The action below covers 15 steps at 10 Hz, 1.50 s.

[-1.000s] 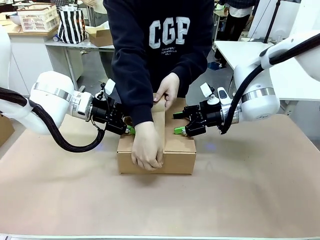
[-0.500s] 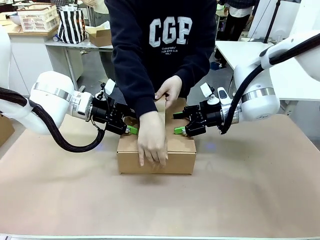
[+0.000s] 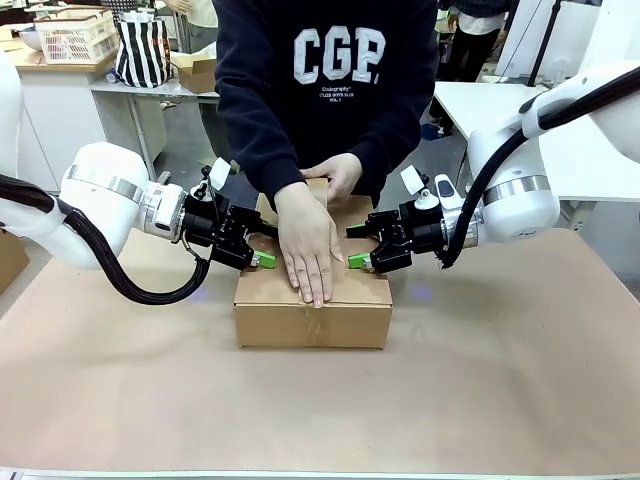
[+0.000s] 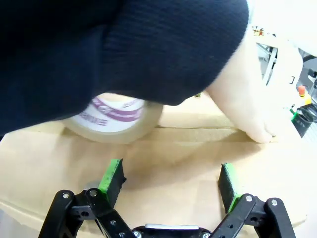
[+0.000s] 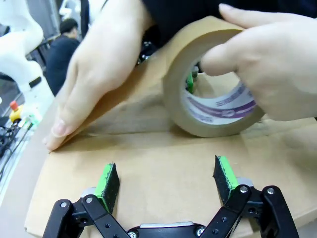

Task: Pack the gift set into the box.
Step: Press and hold the closed box until the human finishes sealing it.

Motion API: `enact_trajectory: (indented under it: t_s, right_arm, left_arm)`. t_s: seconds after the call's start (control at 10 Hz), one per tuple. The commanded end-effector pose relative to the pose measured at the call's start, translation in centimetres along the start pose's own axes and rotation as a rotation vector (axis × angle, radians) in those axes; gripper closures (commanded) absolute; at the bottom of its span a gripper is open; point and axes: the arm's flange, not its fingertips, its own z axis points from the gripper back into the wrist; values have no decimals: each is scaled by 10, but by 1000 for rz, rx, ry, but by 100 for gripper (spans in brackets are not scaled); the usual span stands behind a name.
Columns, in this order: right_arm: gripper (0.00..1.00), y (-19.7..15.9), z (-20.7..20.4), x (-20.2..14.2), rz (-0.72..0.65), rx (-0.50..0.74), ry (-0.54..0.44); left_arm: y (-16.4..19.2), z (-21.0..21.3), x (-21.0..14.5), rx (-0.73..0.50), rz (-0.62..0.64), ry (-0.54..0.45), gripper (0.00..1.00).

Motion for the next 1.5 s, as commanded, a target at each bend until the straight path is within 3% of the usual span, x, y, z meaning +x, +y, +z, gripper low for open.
enact_trajectory:
  t_s: [0.0, 1.4]
  right_arm:
    - [0, 0, 0, -2, -1, -5, 9]
    - [0, 0, 0, -2, -1, -5, 9]
  left_arm:
    - [-3, -1, -5, 7, -9, 9, 0]
    - [-3, -1, -5, 7, -9, 9, 0]
